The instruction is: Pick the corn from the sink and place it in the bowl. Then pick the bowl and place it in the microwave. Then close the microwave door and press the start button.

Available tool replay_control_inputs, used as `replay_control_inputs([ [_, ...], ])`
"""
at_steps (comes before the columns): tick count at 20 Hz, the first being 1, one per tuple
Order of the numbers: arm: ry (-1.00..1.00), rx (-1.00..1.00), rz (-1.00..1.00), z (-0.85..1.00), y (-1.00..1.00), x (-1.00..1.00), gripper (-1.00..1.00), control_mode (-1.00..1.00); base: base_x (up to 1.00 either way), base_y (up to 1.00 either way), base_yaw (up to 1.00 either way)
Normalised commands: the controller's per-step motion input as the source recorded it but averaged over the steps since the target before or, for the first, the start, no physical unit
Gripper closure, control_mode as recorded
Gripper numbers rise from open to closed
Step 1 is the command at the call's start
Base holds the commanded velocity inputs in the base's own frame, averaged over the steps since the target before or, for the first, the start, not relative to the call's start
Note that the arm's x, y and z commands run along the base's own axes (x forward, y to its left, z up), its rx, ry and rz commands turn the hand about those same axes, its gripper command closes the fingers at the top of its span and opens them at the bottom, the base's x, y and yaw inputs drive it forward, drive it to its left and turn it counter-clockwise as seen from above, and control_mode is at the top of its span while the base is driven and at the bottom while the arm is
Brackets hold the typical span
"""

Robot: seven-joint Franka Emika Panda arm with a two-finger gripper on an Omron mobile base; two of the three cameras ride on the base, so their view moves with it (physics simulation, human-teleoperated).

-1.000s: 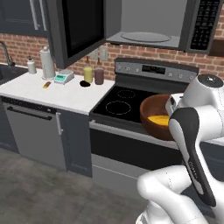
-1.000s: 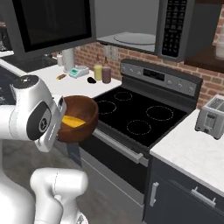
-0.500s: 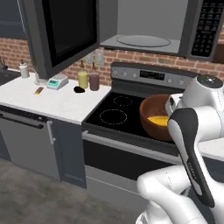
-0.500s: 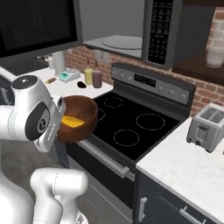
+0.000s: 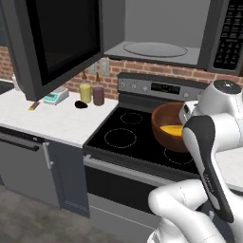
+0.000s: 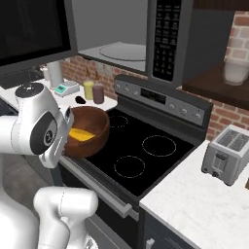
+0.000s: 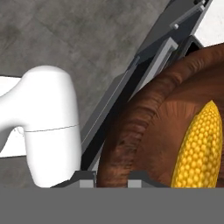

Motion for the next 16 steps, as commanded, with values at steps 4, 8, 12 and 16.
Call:
replay_control_inputs([
  [4, 0.0, 0.0, 0.0, 0.0, 0.0, 0.0, 1.0, 1.0, 0.55, 0.09, -0.02],
  [8, 0.0, 0.0, 0.0, 0.0, 0.0, 0.0, 1.0, 1.0, 0.13, 0.0, 0.08],
  [12, 0.0, 0.0, 0.0, 0.0, 0.0, 0.0, 1.0, 1.0, -0.01, 0.0, 0.24],
  [16, 0.0, 0.0, 0.0, 0.0, 0.0, 0.0, 1.0, 1.0, -0.01, 0.0, 0.21],
])
